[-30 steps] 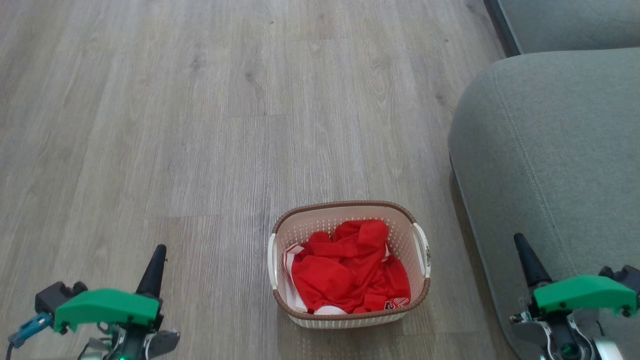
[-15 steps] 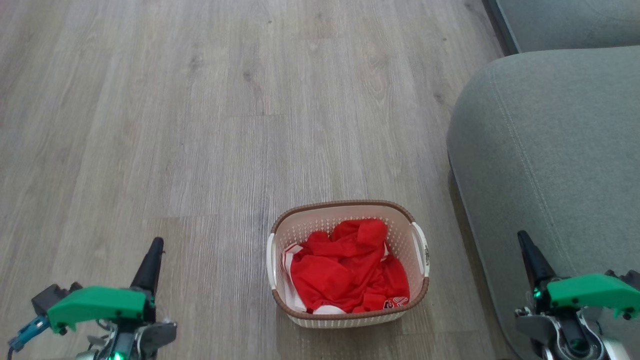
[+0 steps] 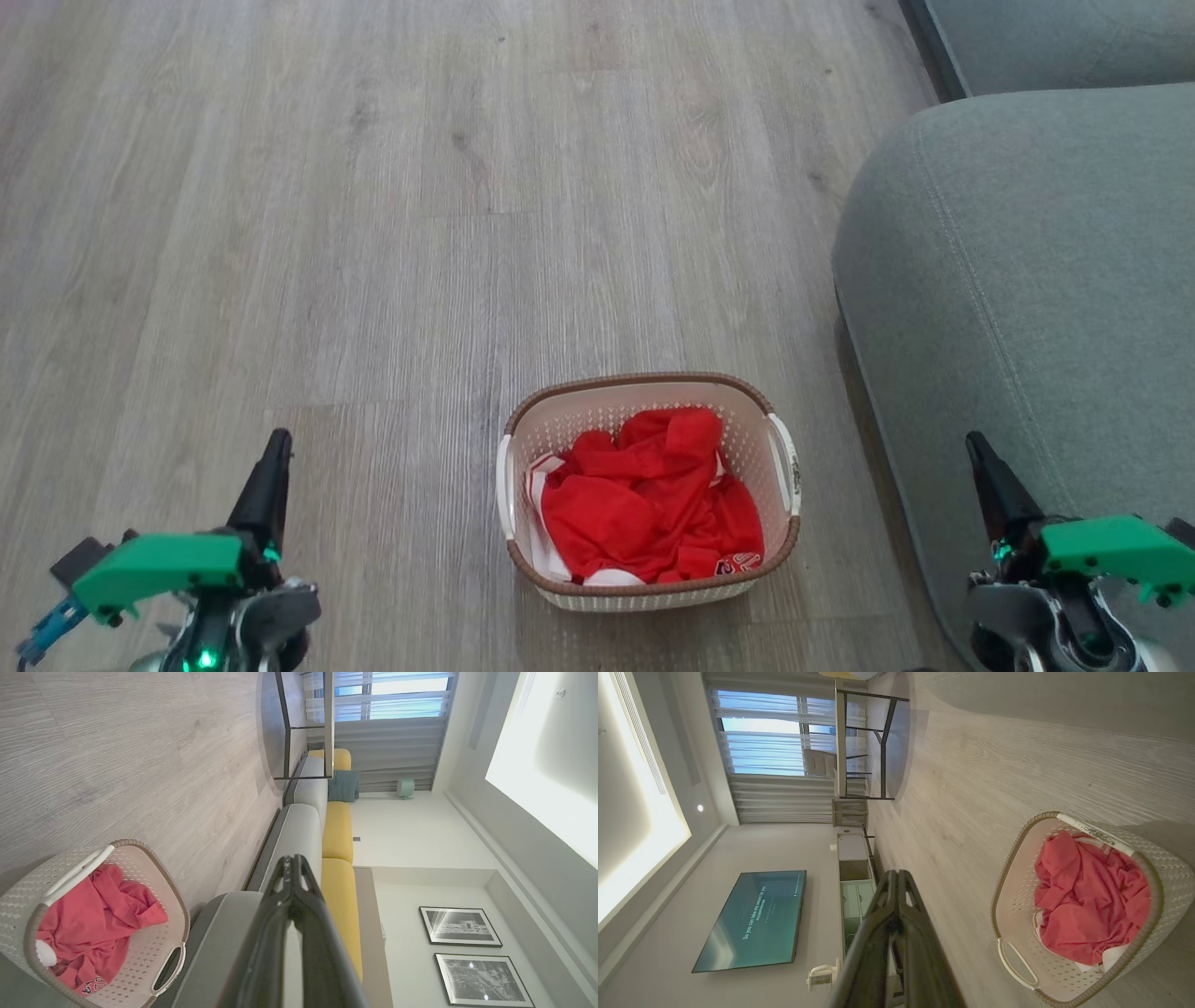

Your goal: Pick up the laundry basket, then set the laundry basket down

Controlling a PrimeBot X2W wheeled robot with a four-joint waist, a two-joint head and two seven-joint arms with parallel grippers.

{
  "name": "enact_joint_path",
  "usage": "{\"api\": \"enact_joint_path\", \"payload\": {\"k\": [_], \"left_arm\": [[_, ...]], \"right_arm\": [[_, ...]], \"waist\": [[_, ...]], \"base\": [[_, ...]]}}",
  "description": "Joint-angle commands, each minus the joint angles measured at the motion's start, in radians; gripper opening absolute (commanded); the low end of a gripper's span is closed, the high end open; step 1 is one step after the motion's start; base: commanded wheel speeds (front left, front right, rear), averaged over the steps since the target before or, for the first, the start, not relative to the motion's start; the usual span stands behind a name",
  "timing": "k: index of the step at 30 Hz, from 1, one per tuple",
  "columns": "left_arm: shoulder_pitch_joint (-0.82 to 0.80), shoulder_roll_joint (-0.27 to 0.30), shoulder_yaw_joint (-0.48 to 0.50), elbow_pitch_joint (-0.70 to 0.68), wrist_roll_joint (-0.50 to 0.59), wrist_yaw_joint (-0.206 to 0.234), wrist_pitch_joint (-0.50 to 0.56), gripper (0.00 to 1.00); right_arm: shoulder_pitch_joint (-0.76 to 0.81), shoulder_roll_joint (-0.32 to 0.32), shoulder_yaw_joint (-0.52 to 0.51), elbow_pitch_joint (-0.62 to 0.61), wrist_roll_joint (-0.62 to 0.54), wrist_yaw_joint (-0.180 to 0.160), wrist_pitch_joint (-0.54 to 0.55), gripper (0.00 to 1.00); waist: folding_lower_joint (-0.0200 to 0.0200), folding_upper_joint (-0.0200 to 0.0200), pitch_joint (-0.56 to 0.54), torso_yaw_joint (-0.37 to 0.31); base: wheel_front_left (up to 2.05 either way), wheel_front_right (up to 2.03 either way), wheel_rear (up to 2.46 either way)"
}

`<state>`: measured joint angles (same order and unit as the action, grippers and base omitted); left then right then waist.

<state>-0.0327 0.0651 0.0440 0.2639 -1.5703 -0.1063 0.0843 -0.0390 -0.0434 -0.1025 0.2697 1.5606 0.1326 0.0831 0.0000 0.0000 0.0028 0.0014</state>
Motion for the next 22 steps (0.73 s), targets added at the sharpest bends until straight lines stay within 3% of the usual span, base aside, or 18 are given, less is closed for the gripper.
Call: {"api": "enact_joint_path", "payload": {"k": [1, 22], "left_arm": [[-0.069, 0.002, 0.043, -0.024, -0.031, -0.017, 0.010, 0.00], [-0.074, -0.004, 0.055, -0.019, -0.050, -0.024, 0.017, 0.00]], "right_arm": [[-0.064, -0.022, 0.011, -0.029, 0.038, -0.002, 0.009, 0.00], [-0.067, -0.019, 0.005, -0.026, 0.061, -0.002, 0.017, 0.00]], "waist": [[0.0000, 0.0000, 0.000, -0.001], [0.0000, 0.0000, 0.000, -0.001]], "base": [[0.00, 0.00, 0.00], [0.00, 0.00, 0.00]]}}
